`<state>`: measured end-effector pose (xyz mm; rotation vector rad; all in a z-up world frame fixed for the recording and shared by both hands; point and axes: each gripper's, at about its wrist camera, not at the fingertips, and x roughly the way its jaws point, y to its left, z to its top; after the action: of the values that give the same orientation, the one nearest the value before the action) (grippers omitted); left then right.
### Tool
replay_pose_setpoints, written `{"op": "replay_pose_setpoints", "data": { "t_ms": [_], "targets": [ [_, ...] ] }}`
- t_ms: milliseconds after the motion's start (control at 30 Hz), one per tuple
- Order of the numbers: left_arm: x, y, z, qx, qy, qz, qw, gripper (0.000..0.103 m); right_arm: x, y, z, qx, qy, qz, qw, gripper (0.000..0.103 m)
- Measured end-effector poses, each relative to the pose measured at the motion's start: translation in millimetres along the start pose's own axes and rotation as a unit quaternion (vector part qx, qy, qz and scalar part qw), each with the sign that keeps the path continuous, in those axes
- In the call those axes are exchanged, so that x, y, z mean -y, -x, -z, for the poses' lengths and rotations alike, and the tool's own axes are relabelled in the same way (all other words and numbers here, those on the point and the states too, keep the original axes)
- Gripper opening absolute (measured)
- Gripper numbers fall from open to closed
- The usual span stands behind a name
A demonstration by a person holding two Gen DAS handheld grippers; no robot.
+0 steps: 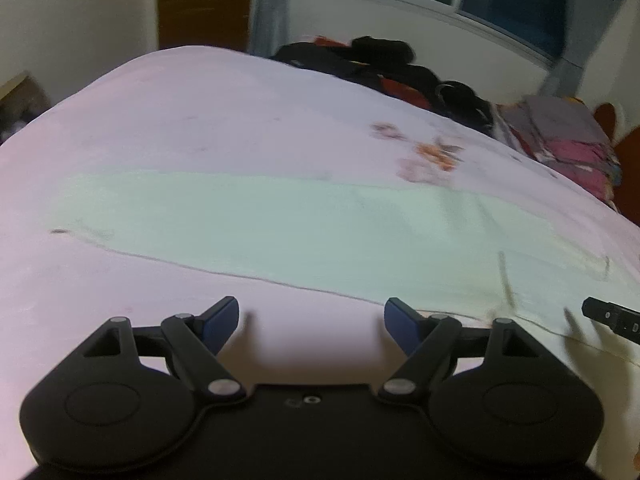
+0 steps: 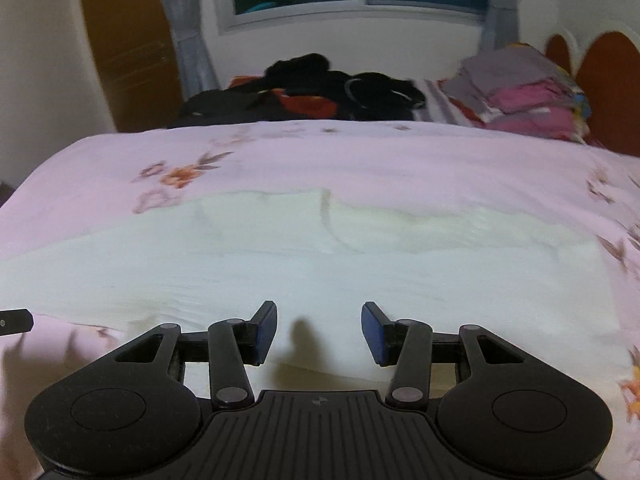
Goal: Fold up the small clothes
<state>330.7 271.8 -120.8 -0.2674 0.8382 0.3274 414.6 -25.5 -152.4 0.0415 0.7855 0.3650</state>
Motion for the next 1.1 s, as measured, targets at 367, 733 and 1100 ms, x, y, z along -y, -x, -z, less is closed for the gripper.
{"op": "replay_pose_setpoints", "data": {
  "t_ms": [367, 733, 1100],
  "targets": [
    [-62.1, -2.3, -7.4, 0.002, 0.044, -0.021, 0.9988, 0.079, -66.0, -16.4, -14.0, 0.008, 0.027, -0.019, 0.999, 0.047],
    [-108.4, -13.4, -15.0, 0.000, 0.085, -0.037, 0.9957, 0.078, -78.7, -43.8, -7.3, -0.018, 0.030, 0.012, 0.999, 0.047],
    [-141.3, -31.7, -24.0, 0.006, 0.154, -0.016, 0.9880, 0.079, -76.1, -59.2, 4.2, -0.034, 0.029, 0.024, 0.999, 0.047]
  ]
}}
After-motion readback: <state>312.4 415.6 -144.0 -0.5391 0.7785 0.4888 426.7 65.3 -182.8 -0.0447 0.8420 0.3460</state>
